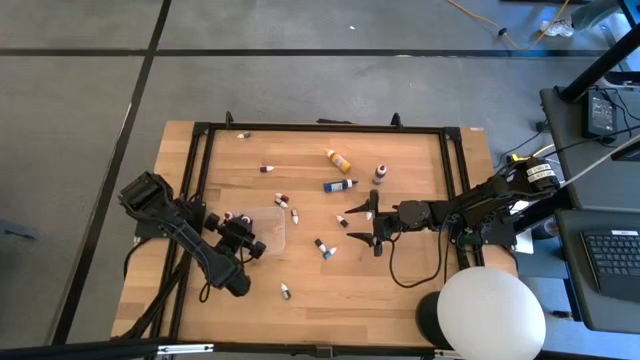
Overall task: Pick & Place food coloring
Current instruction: Put the large black food coloring bottle into the transparent bin
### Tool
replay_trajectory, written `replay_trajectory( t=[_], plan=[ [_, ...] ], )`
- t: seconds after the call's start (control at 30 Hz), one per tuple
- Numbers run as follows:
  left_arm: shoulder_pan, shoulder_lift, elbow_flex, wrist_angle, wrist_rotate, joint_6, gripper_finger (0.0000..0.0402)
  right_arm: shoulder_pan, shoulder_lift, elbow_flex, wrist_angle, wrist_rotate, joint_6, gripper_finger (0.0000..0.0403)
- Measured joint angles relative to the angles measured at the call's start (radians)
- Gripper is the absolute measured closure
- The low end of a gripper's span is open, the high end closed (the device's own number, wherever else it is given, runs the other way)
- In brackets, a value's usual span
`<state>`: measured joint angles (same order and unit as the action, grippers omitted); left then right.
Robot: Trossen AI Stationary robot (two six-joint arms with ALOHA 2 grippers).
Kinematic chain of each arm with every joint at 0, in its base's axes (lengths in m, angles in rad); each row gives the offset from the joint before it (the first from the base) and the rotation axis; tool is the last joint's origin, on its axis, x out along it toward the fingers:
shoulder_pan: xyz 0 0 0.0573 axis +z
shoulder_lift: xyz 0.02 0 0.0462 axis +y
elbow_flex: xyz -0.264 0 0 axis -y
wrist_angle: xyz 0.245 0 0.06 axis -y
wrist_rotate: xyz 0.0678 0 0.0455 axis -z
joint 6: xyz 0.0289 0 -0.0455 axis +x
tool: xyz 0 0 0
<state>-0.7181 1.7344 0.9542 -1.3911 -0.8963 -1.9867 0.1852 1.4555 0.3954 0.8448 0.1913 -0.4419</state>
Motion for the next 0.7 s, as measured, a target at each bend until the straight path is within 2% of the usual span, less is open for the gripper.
replay_trajectory(
  t=[0.2, 0.53, 0.7],
  plan=[
    [0.001, 0.000, 0.000, 0.000, 0.000, -0.031, 0.0263, 0.000, 0.000, 0.000, 0.000, 0.000, 0.000, 0.0101],
    [0.001, 0.000, 0.000, -0.003, -0.002, -0.025, 0.0216, 0.000, 0.000, 0.000, 0.000, 0.000, 0.000, 0.0101],
    [0.001, 0.000, 0.000, -0.019, -0.002, -0.009, 0.0209, 0.000, 0.000, 0.000, 0.000, 0.000, 0.000, 0.0101]
  ],
)
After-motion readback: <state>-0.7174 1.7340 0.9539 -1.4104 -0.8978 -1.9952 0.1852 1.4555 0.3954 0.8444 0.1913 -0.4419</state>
